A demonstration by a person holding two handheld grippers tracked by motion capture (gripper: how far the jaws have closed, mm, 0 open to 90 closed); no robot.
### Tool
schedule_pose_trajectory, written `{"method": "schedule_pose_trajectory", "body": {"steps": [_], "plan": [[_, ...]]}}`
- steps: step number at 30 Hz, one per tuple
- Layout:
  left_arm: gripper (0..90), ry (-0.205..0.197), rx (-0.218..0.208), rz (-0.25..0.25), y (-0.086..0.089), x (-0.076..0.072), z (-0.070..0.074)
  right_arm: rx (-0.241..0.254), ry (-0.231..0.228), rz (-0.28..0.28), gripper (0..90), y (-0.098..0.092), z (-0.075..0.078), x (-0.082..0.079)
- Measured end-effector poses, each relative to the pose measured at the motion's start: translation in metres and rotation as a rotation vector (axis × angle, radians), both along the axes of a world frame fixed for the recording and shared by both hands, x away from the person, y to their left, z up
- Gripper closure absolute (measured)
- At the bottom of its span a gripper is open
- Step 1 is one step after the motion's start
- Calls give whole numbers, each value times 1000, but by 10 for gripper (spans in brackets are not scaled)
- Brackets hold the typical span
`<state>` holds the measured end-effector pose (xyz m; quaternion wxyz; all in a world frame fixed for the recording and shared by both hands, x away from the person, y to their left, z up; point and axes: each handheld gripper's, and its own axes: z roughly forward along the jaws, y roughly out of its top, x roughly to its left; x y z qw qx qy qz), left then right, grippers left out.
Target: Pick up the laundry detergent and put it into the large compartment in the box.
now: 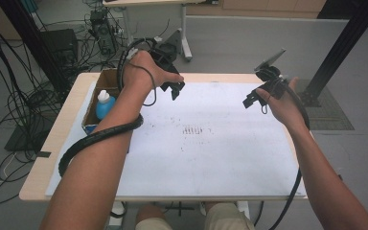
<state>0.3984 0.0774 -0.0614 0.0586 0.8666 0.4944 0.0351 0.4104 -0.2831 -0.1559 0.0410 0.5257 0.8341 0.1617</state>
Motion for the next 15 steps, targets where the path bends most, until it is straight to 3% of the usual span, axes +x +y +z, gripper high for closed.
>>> {"method": "schedule_pose_trajectory", "body": {"steps": [15], "plan": [[147,13,3,-23,-4,2,-2,6,1,-1,98,-3,0,-1]]}}
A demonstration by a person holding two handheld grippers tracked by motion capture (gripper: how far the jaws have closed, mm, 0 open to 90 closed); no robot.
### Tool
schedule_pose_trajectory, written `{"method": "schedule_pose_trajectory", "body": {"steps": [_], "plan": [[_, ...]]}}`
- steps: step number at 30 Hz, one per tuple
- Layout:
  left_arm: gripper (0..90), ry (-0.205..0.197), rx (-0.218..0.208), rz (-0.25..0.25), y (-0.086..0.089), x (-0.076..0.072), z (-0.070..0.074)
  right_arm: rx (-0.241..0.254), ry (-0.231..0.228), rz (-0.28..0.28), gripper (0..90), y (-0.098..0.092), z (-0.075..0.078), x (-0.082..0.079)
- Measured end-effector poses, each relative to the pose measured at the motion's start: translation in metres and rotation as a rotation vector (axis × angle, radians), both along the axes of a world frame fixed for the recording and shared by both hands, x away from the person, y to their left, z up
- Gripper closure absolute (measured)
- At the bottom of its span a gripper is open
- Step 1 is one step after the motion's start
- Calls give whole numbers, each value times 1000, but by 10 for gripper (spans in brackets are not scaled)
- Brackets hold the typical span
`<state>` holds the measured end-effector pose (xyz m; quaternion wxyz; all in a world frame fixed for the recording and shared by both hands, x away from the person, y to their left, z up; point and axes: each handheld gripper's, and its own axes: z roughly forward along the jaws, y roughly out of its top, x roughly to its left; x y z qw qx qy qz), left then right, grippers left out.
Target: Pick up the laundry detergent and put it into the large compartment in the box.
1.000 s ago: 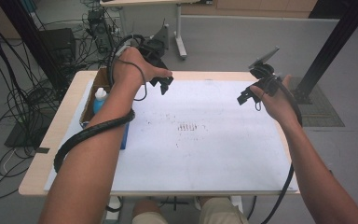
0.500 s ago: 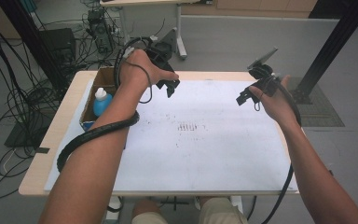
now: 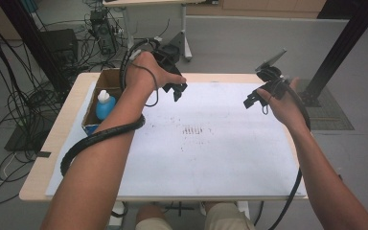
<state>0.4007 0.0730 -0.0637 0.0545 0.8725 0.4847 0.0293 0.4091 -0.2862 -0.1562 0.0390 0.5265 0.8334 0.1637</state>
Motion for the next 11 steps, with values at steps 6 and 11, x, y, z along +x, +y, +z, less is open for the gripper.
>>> {"method": "schedule_pose_trajectory", "body": {"steps": [6,11], "plan": [[146,5,-1,-3,-1,0,-2,2,-1,2,98,-1,0,0],[145,3,-4,-6,-2,-1,-1,3,-4,7,98,0,0,-1]]}}
